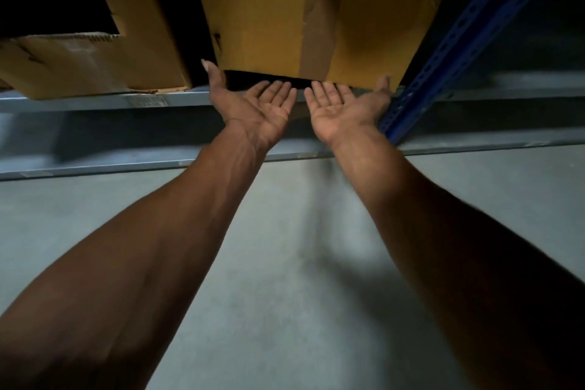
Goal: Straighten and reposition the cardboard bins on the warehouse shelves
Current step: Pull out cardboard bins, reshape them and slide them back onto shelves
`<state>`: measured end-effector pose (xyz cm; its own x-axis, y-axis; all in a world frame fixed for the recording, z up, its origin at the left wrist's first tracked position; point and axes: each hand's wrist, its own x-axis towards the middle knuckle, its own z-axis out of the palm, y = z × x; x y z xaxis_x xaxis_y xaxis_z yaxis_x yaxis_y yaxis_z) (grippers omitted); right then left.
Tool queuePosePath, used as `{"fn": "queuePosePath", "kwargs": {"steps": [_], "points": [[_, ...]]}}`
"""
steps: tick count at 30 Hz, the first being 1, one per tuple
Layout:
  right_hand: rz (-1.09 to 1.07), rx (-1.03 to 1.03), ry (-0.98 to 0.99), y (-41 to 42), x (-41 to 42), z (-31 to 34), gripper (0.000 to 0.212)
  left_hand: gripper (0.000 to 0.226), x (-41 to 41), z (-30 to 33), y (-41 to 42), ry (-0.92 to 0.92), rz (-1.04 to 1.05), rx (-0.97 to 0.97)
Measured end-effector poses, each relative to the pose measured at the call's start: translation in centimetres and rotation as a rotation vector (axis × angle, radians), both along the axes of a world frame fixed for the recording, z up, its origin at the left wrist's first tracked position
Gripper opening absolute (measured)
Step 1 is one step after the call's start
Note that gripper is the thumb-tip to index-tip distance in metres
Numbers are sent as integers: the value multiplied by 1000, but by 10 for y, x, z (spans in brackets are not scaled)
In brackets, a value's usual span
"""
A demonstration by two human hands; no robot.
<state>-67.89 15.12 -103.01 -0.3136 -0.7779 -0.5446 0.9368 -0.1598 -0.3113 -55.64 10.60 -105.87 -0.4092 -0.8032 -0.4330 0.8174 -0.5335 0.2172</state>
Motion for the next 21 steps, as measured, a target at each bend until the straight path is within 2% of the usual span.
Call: {"fn": "queuePosePath", "kwargs": {"steps": [7,12,15,18,21], "points": [[-23,114,-68,80,37,8,95,87,10,34,56,-127,-11,80],[24,244,-34,153,69,33,90,83,41,59,126,-187,31,166],[92,282,-43,207,88,56,76,80,69,73,168,-132,69,180],[129,311,-61,257,103,84,56,61,97,97,204,-70,115,194],[146,343,-49,290,121,115,42,42,120,121,229,-84,122,216]]}}
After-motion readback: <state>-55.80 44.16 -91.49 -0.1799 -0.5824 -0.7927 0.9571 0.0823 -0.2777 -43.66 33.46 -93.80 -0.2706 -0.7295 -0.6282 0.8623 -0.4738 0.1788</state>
